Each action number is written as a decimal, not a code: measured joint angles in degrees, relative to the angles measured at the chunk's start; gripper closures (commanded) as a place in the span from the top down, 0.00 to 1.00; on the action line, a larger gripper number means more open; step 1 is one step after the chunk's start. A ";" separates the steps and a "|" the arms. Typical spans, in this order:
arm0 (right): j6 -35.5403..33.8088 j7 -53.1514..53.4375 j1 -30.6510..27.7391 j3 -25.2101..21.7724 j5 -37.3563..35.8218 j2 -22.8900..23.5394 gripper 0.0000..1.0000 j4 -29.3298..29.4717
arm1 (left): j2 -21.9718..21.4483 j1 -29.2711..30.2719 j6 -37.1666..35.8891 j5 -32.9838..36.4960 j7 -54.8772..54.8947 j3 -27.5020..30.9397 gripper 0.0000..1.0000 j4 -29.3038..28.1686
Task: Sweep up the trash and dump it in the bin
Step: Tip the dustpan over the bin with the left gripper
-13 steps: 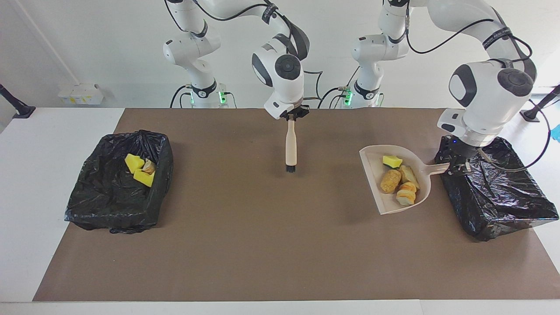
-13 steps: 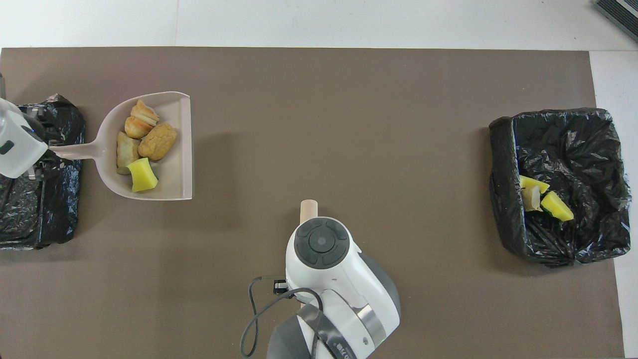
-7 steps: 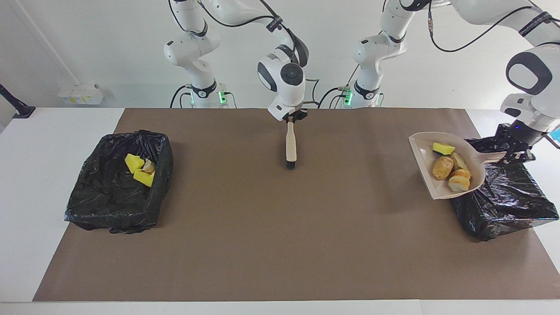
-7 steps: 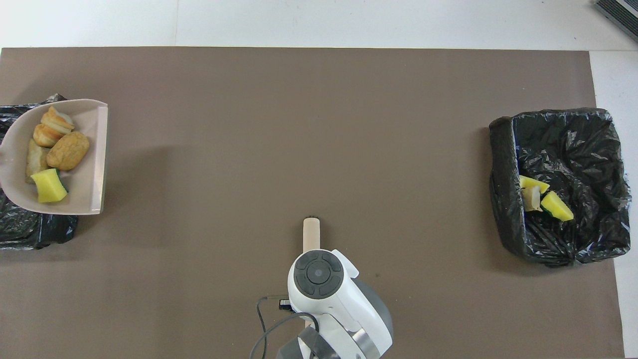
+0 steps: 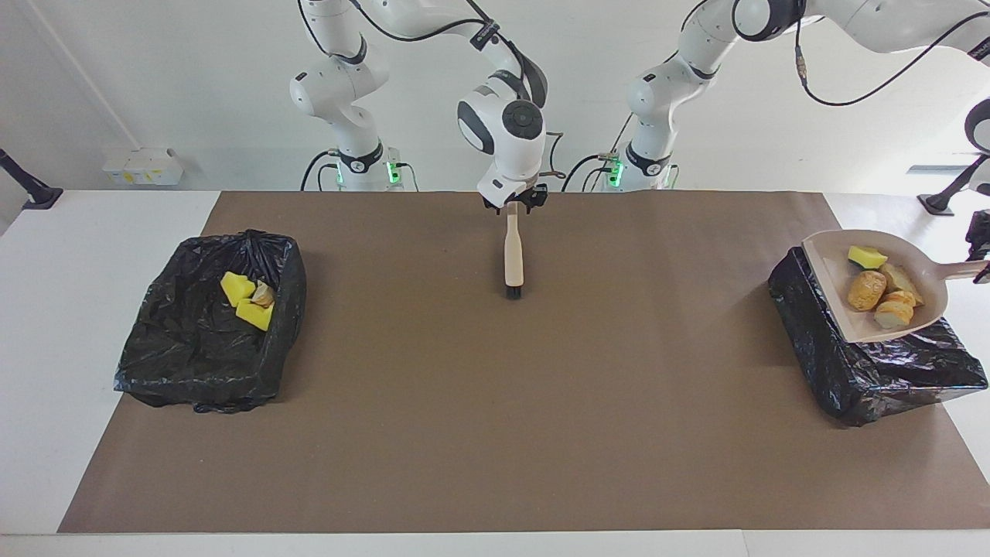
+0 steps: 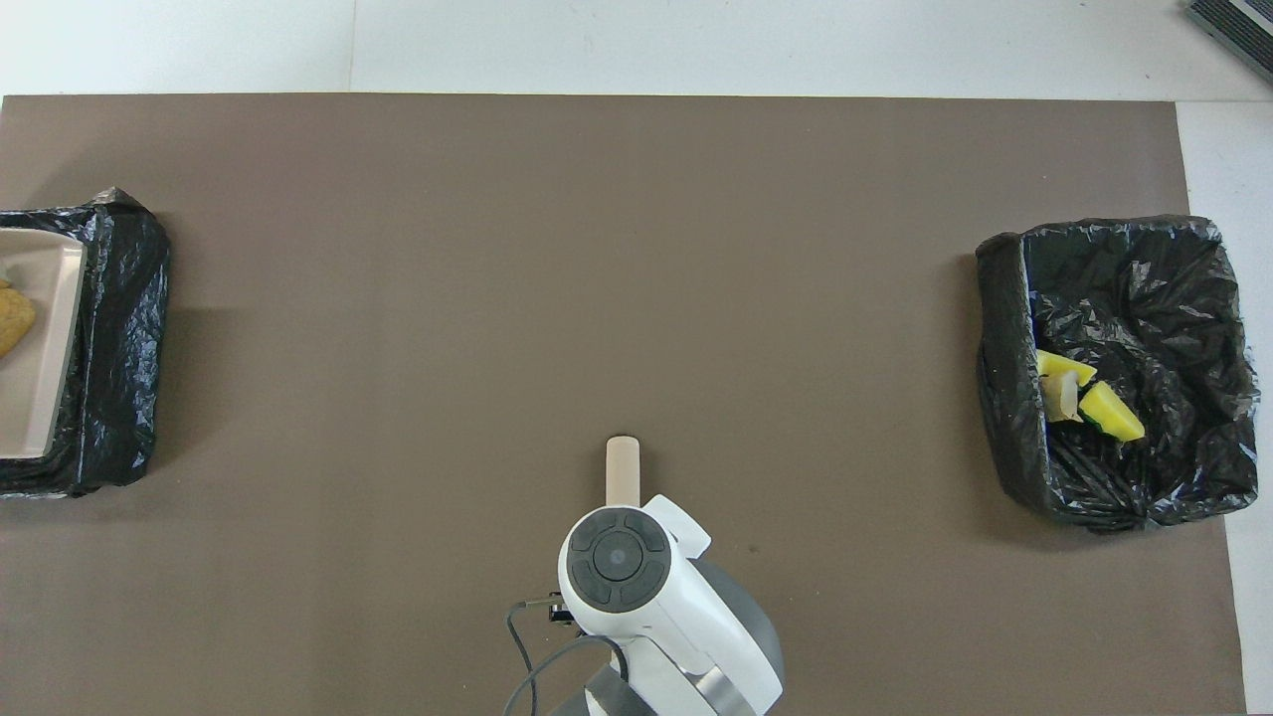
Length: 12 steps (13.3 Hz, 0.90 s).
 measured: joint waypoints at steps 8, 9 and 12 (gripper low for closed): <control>-13.64 -14.50 -22.92 -1.49 -10.59 -3.12 1.00 20.37 | 1.95 -7.71 4.28 36.87 -19.15 -1.34 0.00 0.46; -13.63 -17.56 -27.10 -1.90 -10.78 -2.96 1.00 21.86 | 1.40 -8.57 4.10 41.39 -21.22 -1.34 0.00 -0.91; -16.96 -24.87 -37.18 -2.84 -10.84 -2.80 1.00 26.88 | -2.59 -9.15 3.32 51.78 -28.06 -1.22 0.00 -6.34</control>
